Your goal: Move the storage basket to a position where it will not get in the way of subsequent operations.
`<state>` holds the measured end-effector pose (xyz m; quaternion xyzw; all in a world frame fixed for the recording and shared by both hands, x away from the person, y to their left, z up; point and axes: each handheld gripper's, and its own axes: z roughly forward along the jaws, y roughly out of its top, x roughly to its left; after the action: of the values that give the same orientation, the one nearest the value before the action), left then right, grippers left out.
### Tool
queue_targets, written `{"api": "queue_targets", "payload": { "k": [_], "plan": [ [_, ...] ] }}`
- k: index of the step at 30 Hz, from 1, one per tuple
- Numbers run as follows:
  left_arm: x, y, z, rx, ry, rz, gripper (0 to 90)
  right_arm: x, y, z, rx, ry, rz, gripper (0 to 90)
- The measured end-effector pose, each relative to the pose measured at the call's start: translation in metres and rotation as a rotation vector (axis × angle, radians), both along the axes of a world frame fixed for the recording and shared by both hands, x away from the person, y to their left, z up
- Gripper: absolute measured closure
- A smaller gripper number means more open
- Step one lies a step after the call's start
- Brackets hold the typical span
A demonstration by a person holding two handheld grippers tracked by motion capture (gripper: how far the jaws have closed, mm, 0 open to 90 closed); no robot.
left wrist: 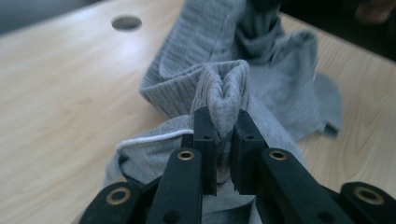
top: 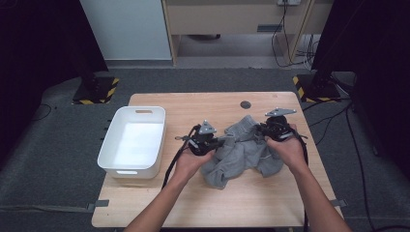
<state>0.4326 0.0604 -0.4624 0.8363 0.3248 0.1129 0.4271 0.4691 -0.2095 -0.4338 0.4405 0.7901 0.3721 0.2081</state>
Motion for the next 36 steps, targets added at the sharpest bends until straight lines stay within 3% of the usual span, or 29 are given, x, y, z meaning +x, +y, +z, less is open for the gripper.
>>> {"api": "queue_targets", "payload": {
  "k": [5,11,19,25,30,36],
  "plan": [
    [0.003,-0.008,-0.034,0.046,0.041,0.024,82.3,-0.001,-0.003,-0.002,0.004,0.003,-0.005,85.7],
    [0.002,-0.005,-0.046,0.041,0.043,0.043,81.6,-0.002,-0.007,-0.004,0.005,0.004,-0.006,85.6],
    [-0.003,0.009,-0.028,0.012,0.011,0.037,70.0,-0.002,-0.011,-0.005,0.007,0.009,-0.012,85.6],
    [-0.006,0.022,-0.012,-0.048,-0.031,0.072,58.7,-0.002,-0.012,-0.008,0.009,0.015,-0.015,85.6],
    [-0.003,0.035,0.004,-0.083,-0.077,0.105,56.6,-0.002,-0.013,-0.008,0.008,0.015,-0.018,85.6],
    [0.01,0.049,0.007,-0.051,-0.087,0.176,59.1,-0.002,-0.014,-0.008,0.008,0.017,-0.021,85.6]
  ]
}}
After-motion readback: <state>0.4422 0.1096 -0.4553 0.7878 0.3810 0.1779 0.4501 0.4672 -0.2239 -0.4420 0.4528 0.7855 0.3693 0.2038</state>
